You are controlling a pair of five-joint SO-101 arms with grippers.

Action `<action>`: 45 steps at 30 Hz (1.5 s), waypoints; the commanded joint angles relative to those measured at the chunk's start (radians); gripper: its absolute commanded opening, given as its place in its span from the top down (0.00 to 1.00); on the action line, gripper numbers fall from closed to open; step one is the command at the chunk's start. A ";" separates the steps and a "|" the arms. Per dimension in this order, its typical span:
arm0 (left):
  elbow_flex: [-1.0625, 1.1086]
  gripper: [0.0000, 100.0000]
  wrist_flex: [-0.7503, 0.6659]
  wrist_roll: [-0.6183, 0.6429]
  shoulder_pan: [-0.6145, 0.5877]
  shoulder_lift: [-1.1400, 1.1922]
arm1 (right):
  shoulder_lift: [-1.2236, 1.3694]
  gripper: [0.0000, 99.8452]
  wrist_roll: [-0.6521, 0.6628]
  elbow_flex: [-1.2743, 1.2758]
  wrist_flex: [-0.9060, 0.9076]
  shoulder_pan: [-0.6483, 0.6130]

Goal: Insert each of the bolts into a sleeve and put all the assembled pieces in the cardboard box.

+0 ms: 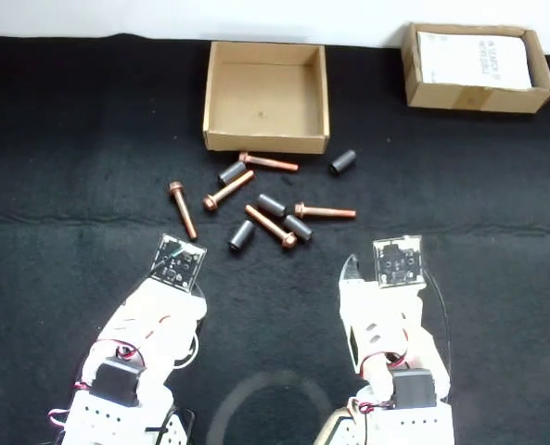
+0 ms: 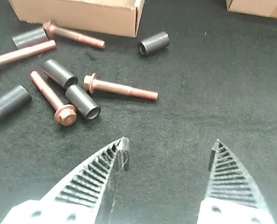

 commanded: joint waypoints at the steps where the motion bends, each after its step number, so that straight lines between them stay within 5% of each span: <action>1: 0.008 0.99 -0.021 0.048 0.013 -0.002 | 0.021 0.73 0.048 0.084 0.047 0.002; 12: -0.128 0.91 -0.015 0.057 -0.087 0.033 | 0.031 0.73 0.172 -0.097 0.113 0.030; 19: -0.443 0.86 -0.021 0.057 -0.111 0.433 | 0.417 0.73 0.163 -0.423 0.170 0.031; 37: -1.227 0.86 -0.075 0.060 -0.127 1.535 | 1.520 0.73 -0.307 -1.216 0.196 0.028; 45: -1.342 0.80 -0.101 0.057 -0.151 1.791 | 1.656 0.73 -0.304 -1.267 0.087 0.059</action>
